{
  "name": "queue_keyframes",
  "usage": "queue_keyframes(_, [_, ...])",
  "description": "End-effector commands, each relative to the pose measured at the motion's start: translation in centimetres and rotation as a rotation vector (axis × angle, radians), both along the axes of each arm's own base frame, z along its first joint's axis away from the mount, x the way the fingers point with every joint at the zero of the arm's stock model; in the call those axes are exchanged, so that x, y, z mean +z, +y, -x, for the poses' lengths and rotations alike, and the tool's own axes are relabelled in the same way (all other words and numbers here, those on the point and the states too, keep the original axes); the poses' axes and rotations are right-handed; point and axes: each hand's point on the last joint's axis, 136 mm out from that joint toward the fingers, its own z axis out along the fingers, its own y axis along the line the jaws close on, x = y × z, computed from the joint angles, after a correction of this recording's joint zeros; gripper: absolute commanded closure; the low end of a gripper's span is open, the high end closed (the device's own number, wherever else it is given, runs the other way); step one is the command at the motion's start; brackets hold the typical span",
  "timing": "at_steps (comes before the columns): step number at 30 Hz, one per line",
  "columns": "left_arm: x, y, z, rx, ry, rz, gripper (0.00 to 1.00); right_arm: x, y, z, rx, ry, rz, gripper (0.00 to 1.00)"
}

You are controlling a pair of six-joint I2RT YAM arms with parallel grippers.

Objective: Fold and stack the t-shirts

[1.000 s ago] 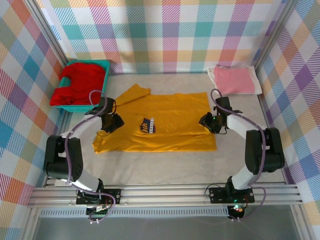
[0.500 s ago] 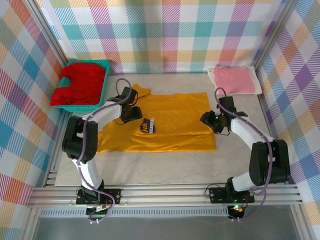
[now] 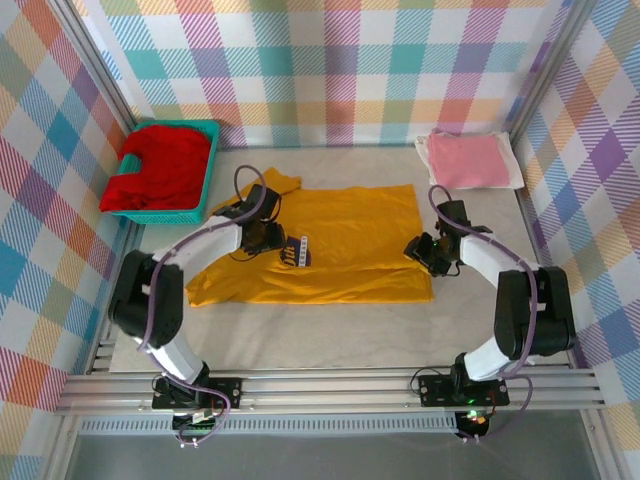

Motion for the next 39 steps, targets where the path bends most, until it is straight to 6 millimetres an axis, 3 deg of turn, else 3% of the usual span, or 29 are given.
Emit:
queue_keyframes(1, [0.2,-0.5,1.3,0.005,-0.024,0.015,0.51,-0.1,0.2,-1.0,0.023,-0.024,-0.01,0.53])
queue_keyframes(6, [-1.2,-1.8,2.6,-0.042,-0.022,0.027,0.51,-0.9,0.4,-1.9,0.011,-0.038,-0.024,0.61])
queue_keyframes(11, [-2.4,-1.9,3.1,-0.05,0.002,-0.011,0.51,0.1,0.5,-2.7,0.001,-0.072,-0.033,0.72])
queue_keyframes(15, [-2.7,-2.2,2.5,-0.061,-0.015,-0.031,0.51,0.8,0.2,-3.3,-0.013,-0.091,-0.019,0.72])
queue_keyframes(20, [-3.4,-2.8,1.3,-0.082,-0.033,-0.042,0.51,-0.2,-0.2,-4.2,-0.042,-0.072,-0.024,0.72])
queue_keyframes(23, [-3.8,-3.3,0.8,-0.102,-0.033,-0.047,0.51,-0.4,-0.6,-4.6,-0.08,-0.06,-0.054,0.67])
queue_keyframes(28, [-4.7,-2.7,0.4,-0.086,-0.035,-0.091,0.51,0.0,-0.6,-5.6,-0.115,-0.081,-0.122,0.65])
queue_keyframes(34, [-2.2,-2.3,-0.1,-0.056,-0.14,-0.061,0.51,2.2,0.4,-6.3,-0.093,-0.188,-0.246,0.65])
queue_keyframes(39, [-0.9,-1.7,0.4,-0.059,-0.204,-0.051,0.51,3.5,0.8,-4.1,-0.032,-0.212,-0.238,0.65])
